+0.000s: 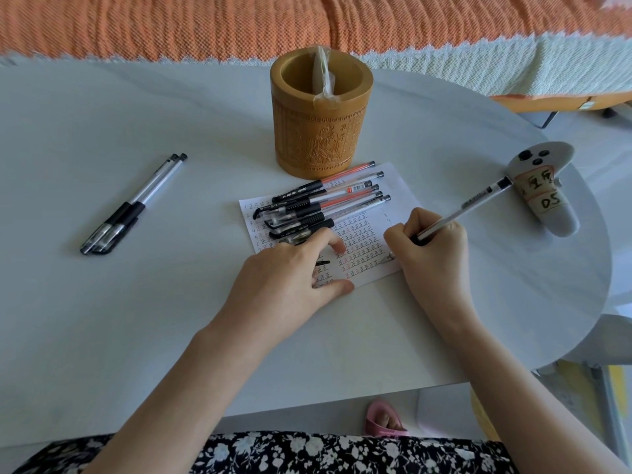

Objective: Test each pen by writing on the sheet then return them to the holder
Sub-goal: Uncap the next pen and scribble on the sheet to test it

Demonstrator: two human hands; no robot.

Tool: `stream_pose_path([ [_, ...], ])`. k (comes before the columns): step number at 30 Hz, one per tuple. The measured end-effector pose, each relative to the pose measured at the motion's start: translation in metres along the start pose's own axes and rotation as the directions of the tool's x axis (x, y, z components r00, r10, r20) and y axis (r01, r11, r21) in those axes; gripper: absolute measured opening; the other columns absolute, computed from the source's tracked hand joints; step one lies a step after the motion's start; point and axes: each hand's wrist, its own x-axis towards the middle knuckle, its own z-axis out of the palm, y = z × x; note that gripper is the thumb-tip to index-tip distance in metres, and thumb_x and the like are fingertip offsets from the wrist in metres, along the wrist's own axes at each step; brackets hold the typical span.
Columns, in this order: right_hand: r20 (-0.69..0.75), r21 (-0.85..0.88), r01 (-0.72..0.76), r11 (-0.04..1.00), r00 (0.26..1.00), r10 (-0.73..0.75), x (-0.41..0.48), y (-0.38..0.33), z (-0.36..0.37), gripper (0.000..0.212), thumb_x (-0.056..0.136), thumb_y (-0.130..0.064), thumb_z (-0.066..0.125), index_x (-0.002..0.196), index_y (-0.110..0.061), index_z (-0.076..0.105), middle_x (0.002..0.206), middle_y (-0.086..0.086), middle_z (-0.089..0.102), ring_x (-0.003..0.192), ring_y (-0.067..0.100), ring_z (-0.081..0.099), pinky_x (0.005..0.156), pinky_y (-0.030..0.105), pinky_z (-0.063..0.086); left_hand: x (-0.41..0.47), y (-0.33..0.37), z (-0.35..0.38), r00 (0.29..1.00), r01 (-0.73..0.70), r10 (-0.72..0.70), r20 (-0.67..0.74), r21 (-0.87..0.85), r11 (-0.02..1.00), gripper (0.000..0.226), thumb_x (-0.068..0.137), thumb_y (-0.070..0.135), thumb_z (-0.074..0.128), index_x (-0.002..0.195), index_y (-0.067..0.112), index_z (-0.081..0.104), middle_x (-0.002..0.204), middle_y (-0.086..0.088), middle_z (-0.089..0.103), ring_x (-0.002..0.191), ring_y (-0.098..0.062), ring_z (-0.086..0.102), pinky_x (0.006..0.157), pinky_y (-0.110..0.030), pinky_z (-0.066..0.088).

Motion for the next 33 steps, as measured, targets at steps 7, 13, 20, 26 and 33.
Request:
stream_pose_path([
  [7, 0.0, 0.008, 0.003, 1.0, 1.0, -0.003, 0.001, -0.001, 0.0, 0.037, 0.07, 0.005, 0.058, 0.054, -0.005, 0.026, 0.055, 0.004, 0.021, 0.055, 0.009, 0.018, 0.048, 0.023, 0.016, -0.001, 0.0, -0.001, 1.0, 0.001, -0.001, 0.005, -0.002, 1.0, 0.039, 0.077, 0.058, 0.062, 0.108, 0.041, 0.046, 0.079, 0.005, 0.066, 0.08, -0.008, 0.065, 0.073, -0.032, 0.052],
  [13, -0.029, 0.09, -0.029, 0.996, 0.999, 0.032, 0.003, -0.003, -0.003, 0.037, 0.074, 0.002, 0.058, 0.052, -0.007, 0.029, 0.051, 0.001, 0.024, 0.051, 0.01, 0.026, 0.046, 0.02, 0.024, -0.001, -0.001, 0.0, 0.999, -0.043, 0.046, 0.02, -0.152, 0.988, 0.028, 0.081, 0.045, 0.063, 0.105, 0.038, 0.05, 0.056, 0.007, 0.044, 0.055, -0.005, 0.047, 0.058, -0.024, 0.04],
  [20, 0.107, 0.438, -0.117, 0.891, 0.991, 0.078, 0.004, -0.015, -0.002, 0.042, 0.079, -0.003, 0.061, 0.047, -0.016, 0.037, 0.042, -0.004, 0.034, 0.043, 0.012, 0.029, 0.044, 0.02, 0.029, -0.004, 0.004, -0.005, 0.974, -0.006, 0.126, 0.187, -0.539, 0.842, 0.024, 0.097, 0.022, 0.043, 0.117, 0.035, 0.045, 0.096, -0.001, 0.06, 0.081, -0.009, 0.056, 0.076, -0.017, 0.042],
  [26, 0.217, 0.446, -0.138, 0.884, 0.975, 0.043, -0.002, -0.021, 0.005, 0.044, 0.086, -0.003, 0.064, 0.051, -0.011, 0.039, 0.043, -0.004, 0.033, 0.042, 0.012, 0.028, 0.044, 0.022, 0.026, -0.006, 0.006, -0.005, 0.954, -0.016, 0.209, 0.217, -0.657, 0.754, 0.029, 0.094, 0.027, 0.042, 0.119, 0.041, 0.043, 0.102, 0.0, 0.062, 0.096, -0.031, 0.054, 0.095, -0.053, 0.041],
  [33, 0.314, 0.449, -0.178, 0.876, 0.949, 0.031, -0.004, -0.026, 0.004, 0.044, 0.083, -0.022, 0.069, 0.052, -0.013, 0.038, 0.044, -0.007, 0.032, 0.039, 0.008, 0.029, 0.043, 0.018, 0.026, -0.004, 0.006, -0.003, 0.957, -0.039, 0.219, 0.192, -0.659, 0.751, 0.03, 0.094, 0.027, 0.043, 0.123, 0.033, 0.041, 0.087, 0.006, 0.061, 0.089, -0.026, 0.055, 0.094, -0.05, 0.042],
])
